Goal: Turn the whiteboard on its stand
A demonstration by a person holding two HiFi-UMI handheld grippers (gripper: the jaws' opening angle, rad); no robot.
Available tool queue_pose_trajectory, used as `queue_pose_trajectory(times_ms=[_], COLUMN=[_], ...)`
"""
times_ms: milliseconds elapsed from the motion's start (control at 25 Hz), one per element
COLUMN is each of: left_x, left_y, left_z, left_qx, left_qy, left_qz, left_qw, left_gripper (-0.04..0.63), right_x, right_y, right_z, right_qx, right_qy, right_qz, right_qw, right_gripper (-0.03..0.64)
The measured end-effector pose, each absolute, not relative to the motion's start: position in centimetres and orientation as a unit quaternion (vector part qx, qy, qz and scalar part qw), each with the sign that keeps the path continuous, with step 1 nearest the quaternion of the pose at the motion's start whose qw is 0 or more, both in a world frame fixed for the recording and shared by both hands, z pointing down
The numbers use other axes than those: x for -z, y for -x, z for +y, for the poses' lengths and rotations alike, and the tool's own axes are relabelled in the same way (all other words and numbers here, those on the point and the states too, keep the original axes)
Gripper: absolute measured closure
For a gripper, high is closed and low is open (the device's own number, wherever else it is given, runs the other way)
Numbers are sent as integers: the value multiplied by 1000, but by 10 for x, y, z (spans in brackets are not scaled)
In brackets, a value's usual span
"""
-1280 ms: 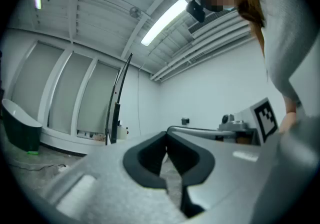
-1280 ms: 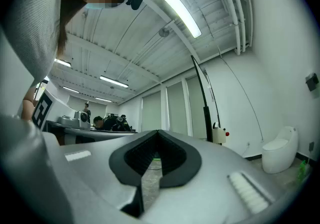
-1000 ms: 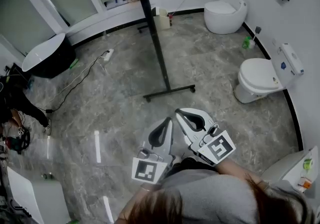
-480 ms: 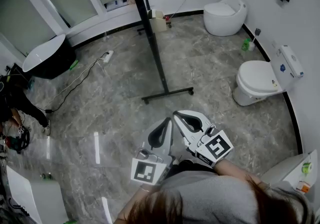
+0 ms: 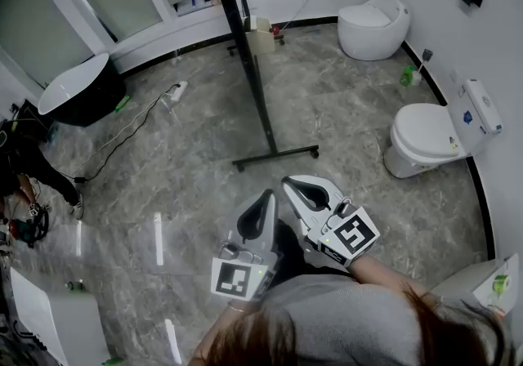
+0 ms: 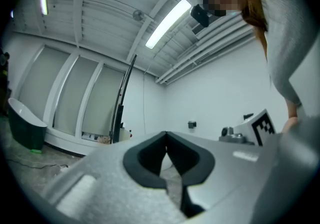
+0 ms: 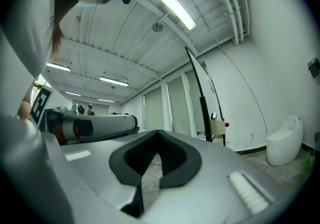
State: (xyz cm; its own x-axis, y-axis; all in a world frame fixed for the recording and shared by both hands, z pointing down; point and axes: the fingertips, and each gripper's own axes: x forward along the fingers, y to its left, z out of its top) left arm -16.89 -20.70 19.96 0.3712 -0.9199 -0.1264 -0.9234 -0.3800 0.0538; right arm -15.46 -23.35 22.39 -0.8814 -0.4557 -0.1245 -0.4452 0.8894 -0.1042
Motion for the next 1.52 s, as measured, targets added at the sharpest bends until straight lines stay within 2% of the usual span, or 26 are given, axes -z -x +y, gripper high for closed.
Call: queue_pose_trajectory(times_ms=[600,1200,1520], left_x=[-220,-231,-245], left_y=[231,310,325], left_z=[-352,-515,-560], left_qx=[-59,-40,-40], left_qy=[846,866,873], left_qz=[530,497,484], left_qw=[-1,-29,-43], left_gripper=[595,595,595], right_x=[-249,-246,-257], right_y=[212,289,289], right_z=[-372,-531,-580], right_qx=[38,50,63], right_qy=[270,310,343], right_qz=[961,948,936], right_qw=[39,47,57], right_gripper=[612,612,612])
